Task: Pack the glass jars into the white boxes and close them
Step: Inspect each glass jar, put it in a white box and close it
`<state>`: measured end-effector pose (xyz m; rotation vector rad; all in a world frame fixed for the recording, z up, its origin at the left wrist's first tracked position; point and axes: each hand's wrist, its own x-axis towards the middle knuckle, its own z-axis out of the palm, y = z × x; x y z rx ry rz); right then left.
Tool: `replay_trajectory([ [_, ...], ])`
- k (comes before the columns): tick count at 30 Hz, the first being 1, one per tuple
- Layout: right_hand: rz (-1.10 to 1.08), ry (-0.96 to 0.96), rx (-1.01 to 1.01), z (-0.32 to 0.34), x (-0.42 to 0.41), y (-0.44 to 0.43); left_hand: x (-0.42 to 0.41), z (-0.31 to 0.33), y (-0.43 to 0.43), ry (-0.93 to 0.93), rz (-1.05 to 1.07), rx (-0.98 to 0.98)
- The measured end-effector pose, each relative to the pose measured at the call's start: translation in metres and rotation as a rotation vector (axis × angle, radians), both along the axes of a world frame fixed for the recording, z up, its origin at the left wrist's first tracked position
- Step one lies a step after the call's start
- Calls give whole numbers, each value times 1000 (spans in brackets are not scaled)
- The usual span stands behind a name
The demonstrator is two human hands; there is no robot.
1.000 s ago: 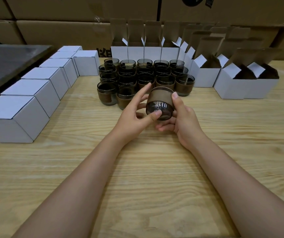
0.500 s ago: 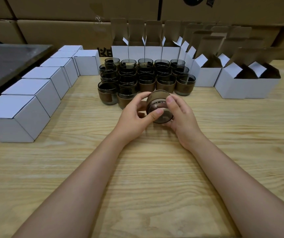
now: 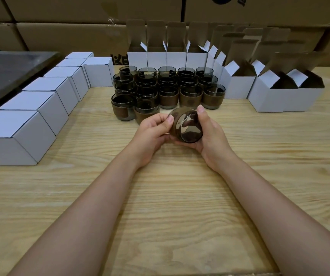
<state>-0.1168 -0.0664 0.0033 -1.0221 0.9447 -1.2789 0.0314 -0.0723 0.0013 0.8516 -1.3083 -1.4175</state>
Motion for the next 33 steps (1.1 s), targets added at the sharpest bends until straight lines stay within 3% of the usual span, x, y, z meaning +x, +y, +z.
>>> replay_trajectory([
  [5, 30, 9, 2, 0, -1, -1, -2, 2, 2, 30, 5, 20],
  [15, 68, 230, -157, -4, -1, 6, -1, 2, 1, 3, 17, 63],
  [21, 122, 409, -249, -7, -4, 5, 4, 4, 0, 111, -20, 178],
  [26, 265, 377, -213, -5, -14, 3, 8, 1, -4, 197, -64, 208],
  [33, 375, 127, -77, -3, -22, 4, 6, 0, -5, 272, -168, 202],
])
